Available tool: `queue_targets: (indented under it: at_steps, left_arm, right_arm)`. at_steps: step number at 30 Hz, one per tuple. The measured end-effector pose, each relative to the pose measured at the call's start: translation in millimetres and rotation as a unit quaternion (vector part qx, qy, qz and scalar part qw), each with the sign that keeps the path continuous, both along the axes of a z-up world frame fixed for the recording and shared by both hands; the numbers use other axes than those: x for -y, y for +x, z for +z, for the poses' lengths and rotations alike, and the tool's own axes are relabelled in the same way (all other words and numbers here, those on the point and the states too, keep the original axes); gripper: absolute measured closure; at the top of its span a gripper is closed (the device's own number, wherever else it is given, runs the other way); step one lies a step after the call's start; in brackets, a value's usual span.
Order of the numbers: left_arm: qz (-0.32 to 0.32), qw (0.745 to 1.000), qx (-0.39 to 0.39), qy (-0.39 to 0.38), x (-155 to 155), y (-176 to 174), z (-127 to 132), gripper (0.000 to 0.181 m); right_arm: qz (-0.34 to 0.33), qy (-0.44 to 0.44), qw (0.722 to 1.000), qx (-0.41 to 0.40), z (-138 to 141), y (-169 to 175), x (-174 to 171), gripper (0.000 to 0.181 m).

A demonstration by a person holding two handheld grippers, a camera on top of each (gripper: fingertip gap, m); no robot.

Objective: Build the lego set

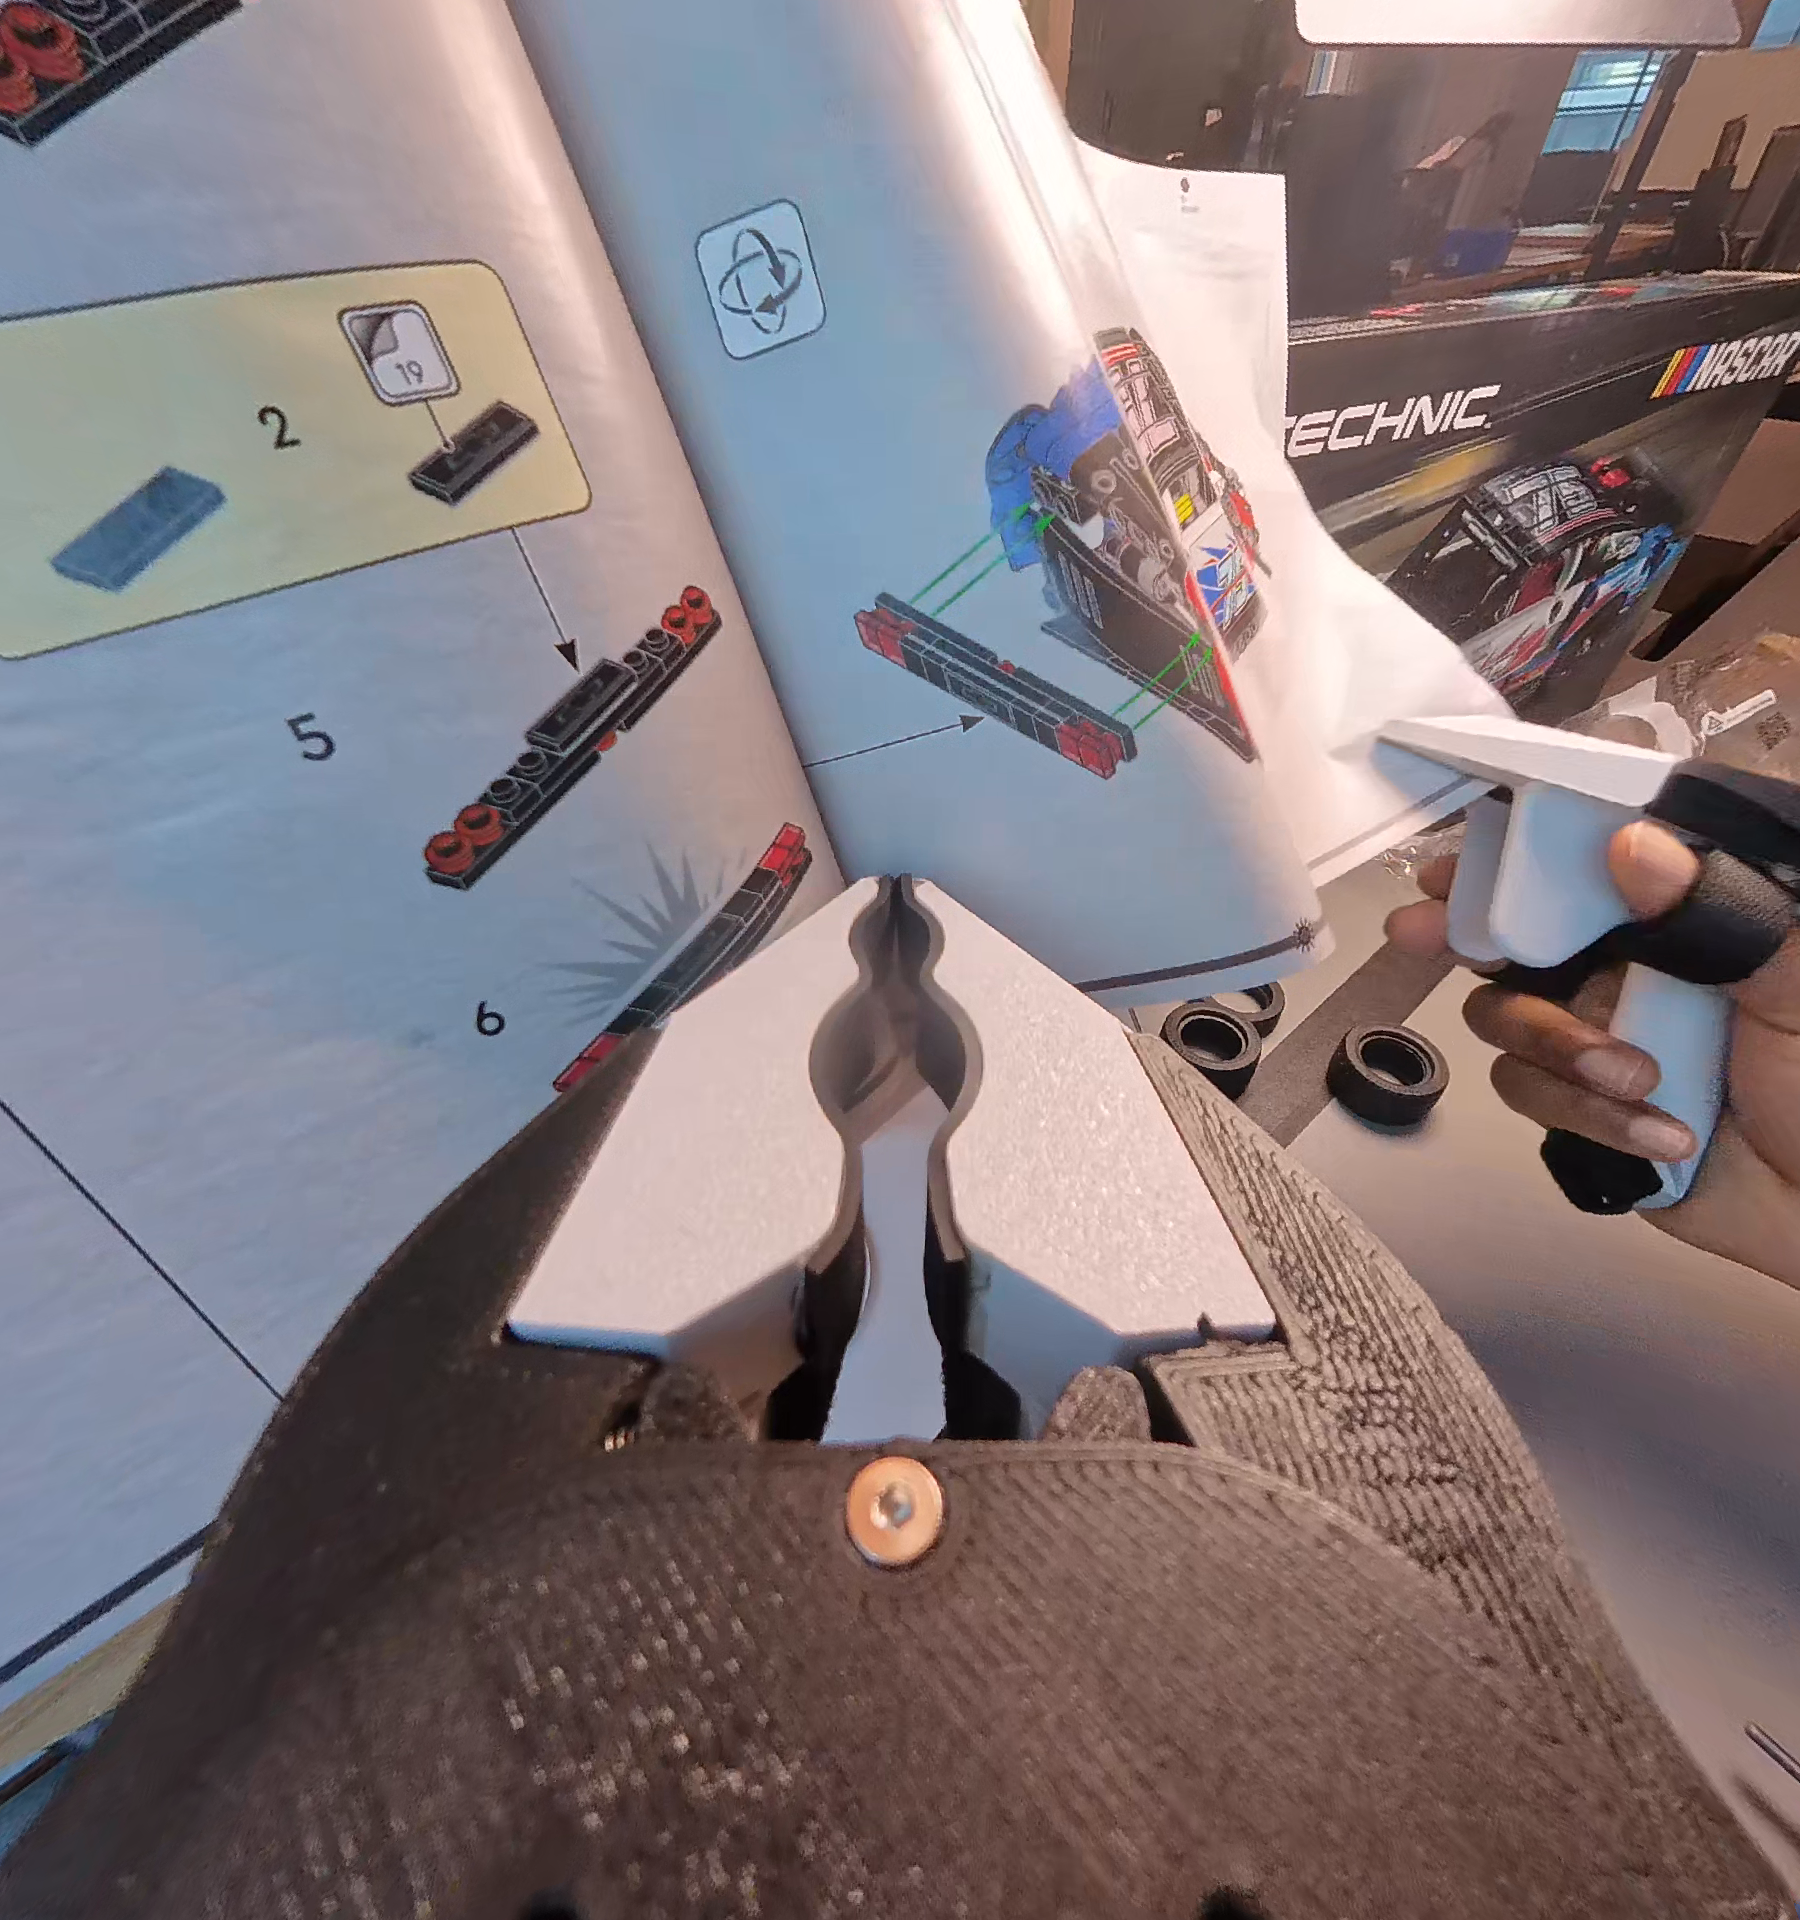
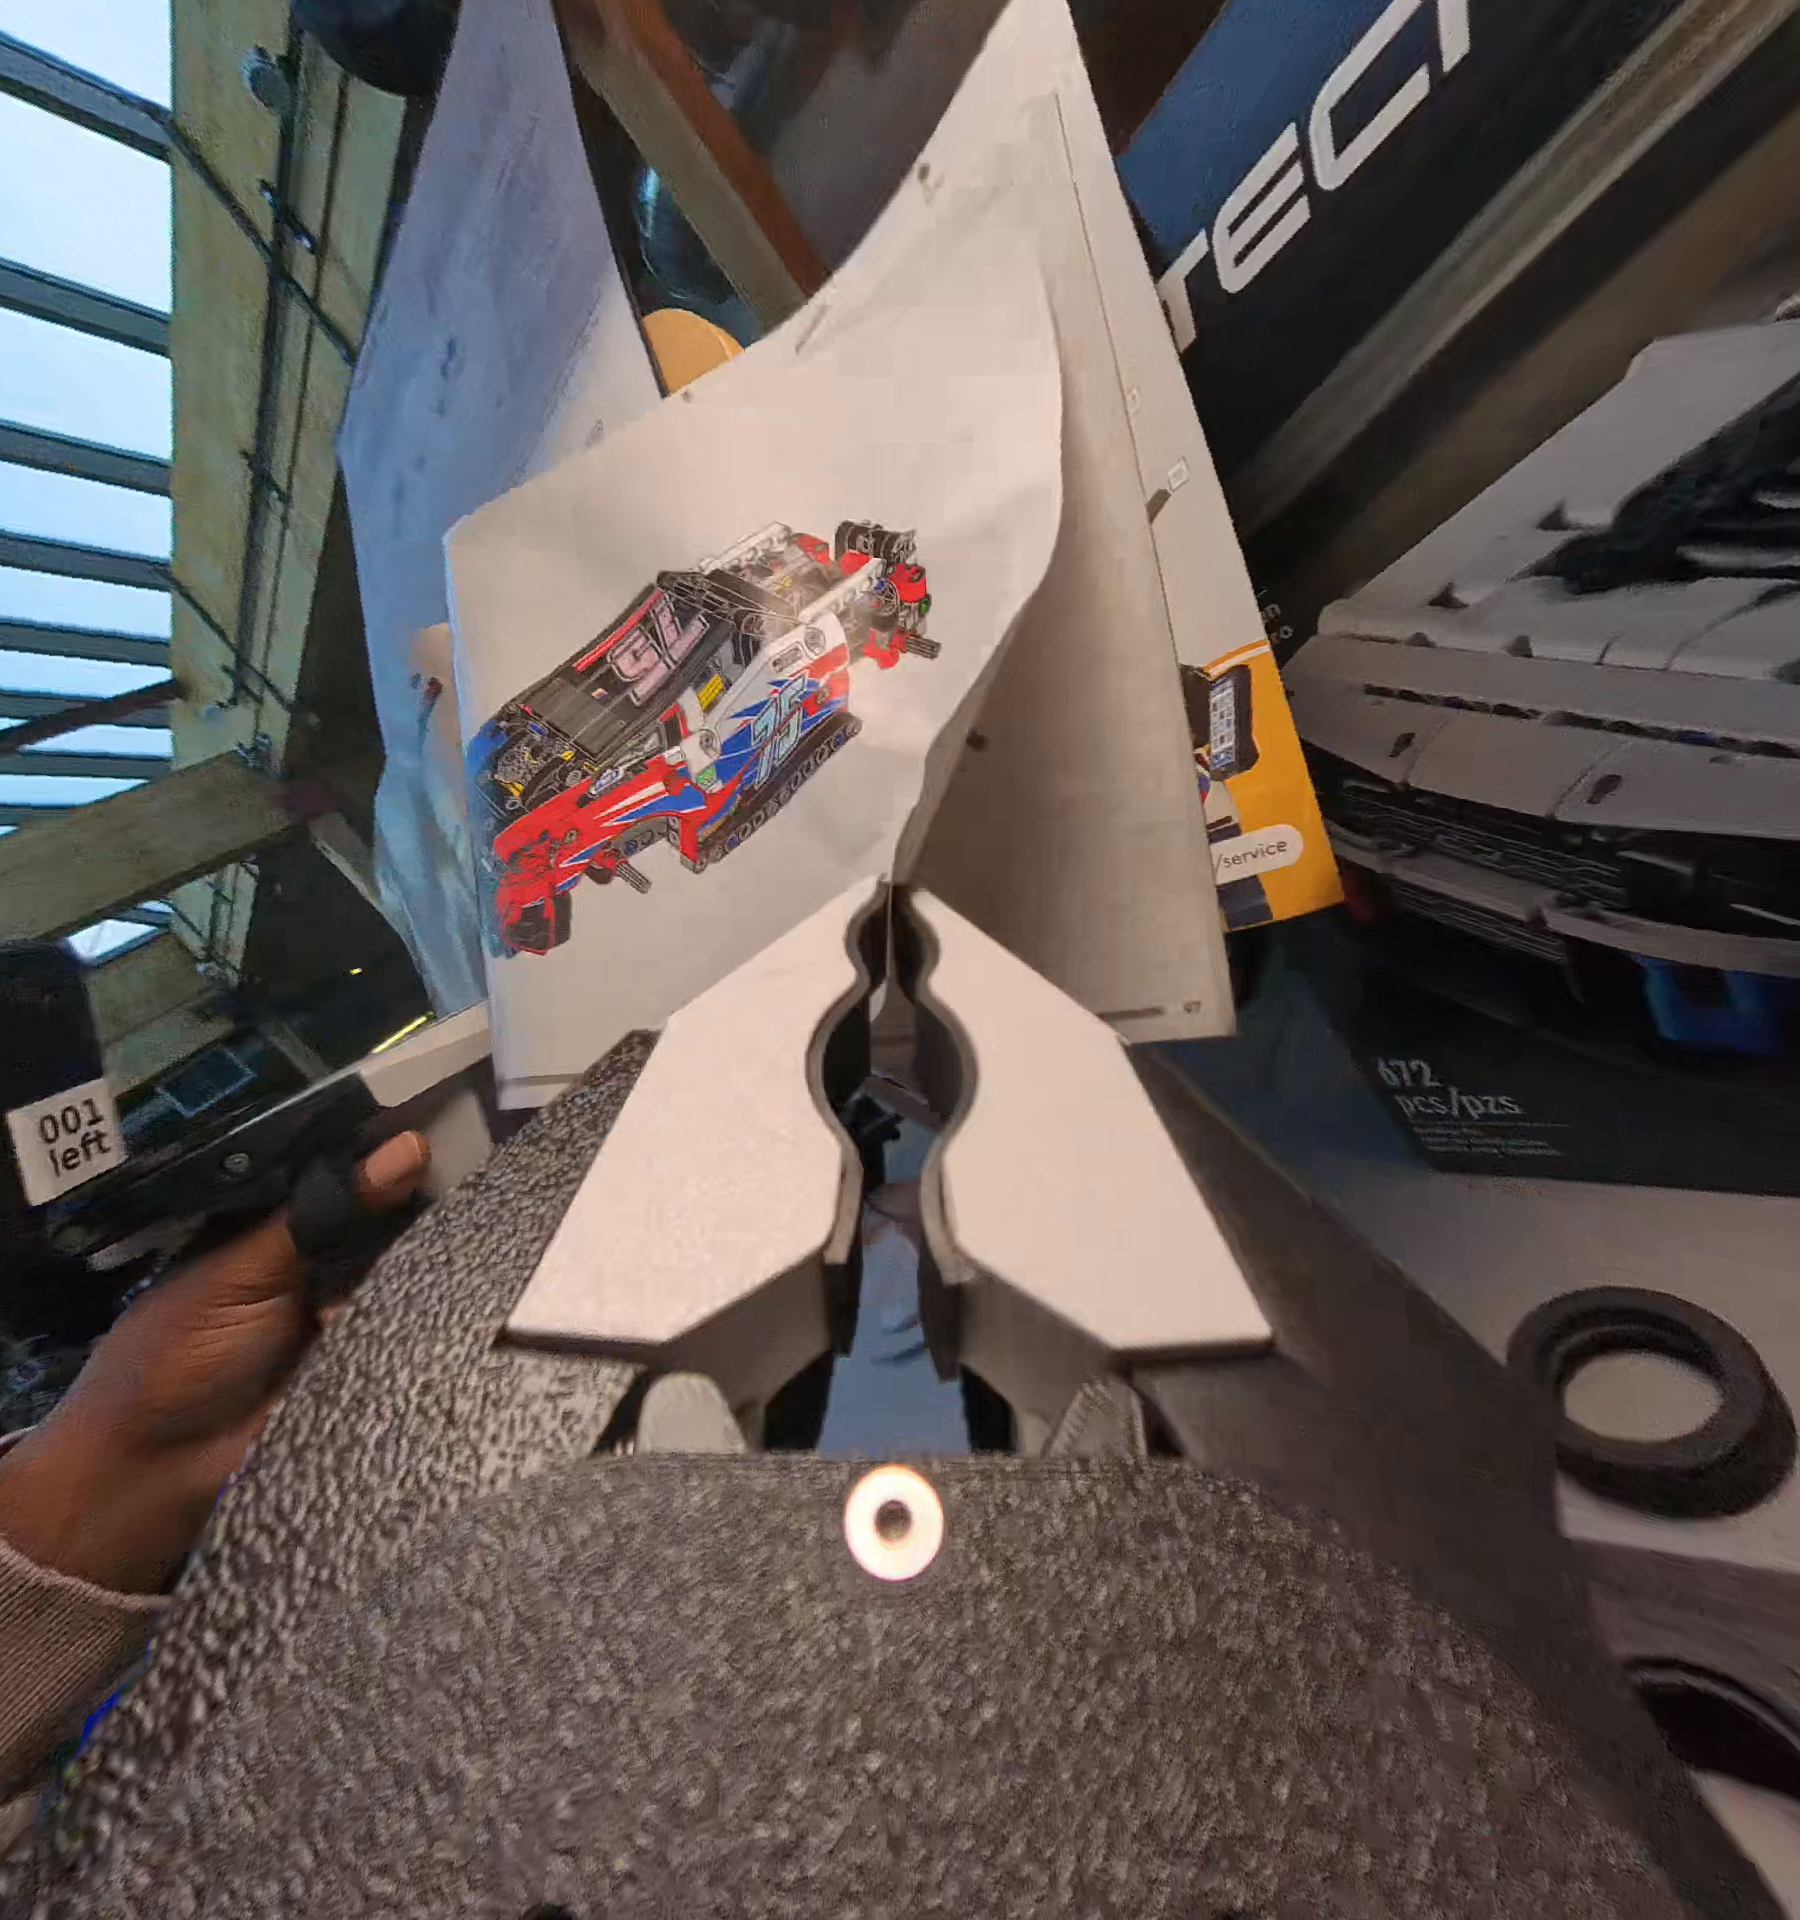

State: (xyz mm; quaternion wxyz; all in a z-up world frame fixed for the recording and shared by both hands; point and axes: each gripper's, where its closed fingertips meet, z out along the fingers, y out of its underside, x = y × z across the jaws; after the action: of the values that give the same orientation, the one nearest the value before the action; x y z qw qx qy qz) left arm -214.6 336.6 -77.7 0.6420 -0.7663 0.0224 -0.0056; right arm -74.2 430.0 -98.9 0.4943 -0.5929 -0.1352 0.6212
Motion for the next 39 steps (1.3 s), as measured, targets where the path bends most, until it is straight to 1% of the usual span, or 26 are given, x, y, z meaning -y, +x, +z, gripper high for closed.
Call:
queue_targets:
  at_steps: [1,4,6,8,10,11,13,16,18,20,21,22,24,25,26,27,29,31,32,33,34,37,38,39]
  left_arm:
    - [0.0,1.0,0.0,-0.001,0.0,0.0,0.0,0.181]
    - [-0.003,1.0,0.003,-0.002,0.0,0.0,0.1,0.181]
    - [-0.004,1.0,0.003,-0.001,0.1,0.0,0.2,0.181]
    - [-0.004,1.0,0.01,0.001,0.7,0.5,0.8,0.181]
    - [-0.007,1.0,0.028,0.007,2.9,0.4,2.8,0.181]
    - [-0.008,0.999,0.04,0.013,5.2,-0.9,5.4,0.181]
    - [-0.006,0.997,0.074,0.034,13.2,-9.0,12.8,0.181]
    - [0.012,0.989,0.138,0.059,32.2,-32.3,18.6,0.18]
    - [0.032,0.981,0.17,0.084,50.2,-51.2,23.8,0.178]
    - [0.058,0.973,0.185,0.125,73.9,-69.2,37.8,0.173]
    - [0.078,0.97,0.174,0.147,88.1,-77.3,48.4,0.167]
    - [0.1,0.968,0.148,0.177,104.3,-83.0,63.6,0.164]
    - [0.12,0.965,0.069,0.223,131.8,-75.3,96.9,0.161]
    - [0.114,0.967,0.026,0.226,137.2,-62.9,109.4,0.16]
    - [0.097,0.972,-0.012,0.214,135.7,-47.2,116.6,0.158]
    - [0.077,0.978,-0.041,0.187,129.1,-31.8,118.2,0.154]
    - [0.05,0.988,-0.085,0.117,109.9,-9.1,110.7,0.145]
    - [0.035,0.987,-0.142,0.066,91.1,3.8,100.8,0.147]
    - [0.039,0.983,-0.174,0.035,82.3,3.9,92.6,0.147]
    - [0.05,0.978,-0.203,0.003,75.1,0.5,84.5,0.147]
    - [0.059,0.97,-0.233,-0.03,69.4,-3.9,75.8,0.146]
    - [0.123,0.933,-0.322,-0.1,61.3,-37.3,56.8,0.147]
    - [0.138,0.929,-0.325,-0.116,62.1,-48.6,50.8,0.148]
    - [0.149,0.93,-0.314,-0.123,64.3,-59.2,46.6,0.151]
  right_arm:
    - [0.013,0.02,0.999,-0.024,12.2,2.1,7.8,0.181]
    - [0.091,0.087,0.988,-0.089,53.4,1.9,48.0,0.181]
    - [0.179,0.134,0.968,-0.111,78.8,-7.4,91.0,0.181]
    - [0.251,0.182,0.944,-0.113,97.6,-19.9,134.0,0.181]
    - [0.3,0.217,0.925,-0.082,104.9,-40.4,167.5,0.181]
    - [0.308,0.231,0.921,-0.057,104.4,-53.6,176.7,0.181]
    - [0.304,0.244,0.921,-0.008,97.9,-81.1,180.6,0.181]
    - [0.273,0.241,0.928,0.078,75.6,-119.7,165.6,0.181]
    - [0.253,0.265,0.922,0.128,60.4,-137.1,160.3,0.181]
    - [0.231,0.279,0.918,0.163,51.1,-148.8,156.6,0.181]
    - [0.22,0.282,0.917,0.177,47.8,-153.1,154.7,0.181]
    - [0.207,0.287,0.916,0.19,45.3,-156.3,152.6,0.181]
    - [0.177,0.306,0.91,0.217,40.4,-161.9,148.3,0.18]
    - [0.163,0.318,0.904,0.234,36.6,-164.7,146.5,0.177]
    - [0.156,0.332,0.897,0.248,32.7,-167.6,147.0,0.174]
    - [0.155,0.344,0.888,0.261,28.2,-170.8,149.5,0.171]
    - [0.171,0.373,0.864,0.292,17.1,-177.3,159.4,0.153]
    - [0.194,0.405,0.833,0.323,5.7,-181.9,171.5,0.13]
    - [0.207,0.416,0.82,0.334,1.2,-182.8,177.2,0.121]
    - [0.221,0.423,0.81,0.342,-2.1,-183.0,181.8,0.112]
    - [0.235,0.427,0.802,0.346,-4.4,-182.4,185.7,0.106]
    - [0.27,0.436,0.786,0.345,-9.6,-178.0,193.4,0.091]
    - [0.28,0.443,0.78,0.342,-10.8,-175.5,196.2,0.089]
    - [0.288,0.448,0.779,0.331,-9.1,-172.4,199.7,0.088]
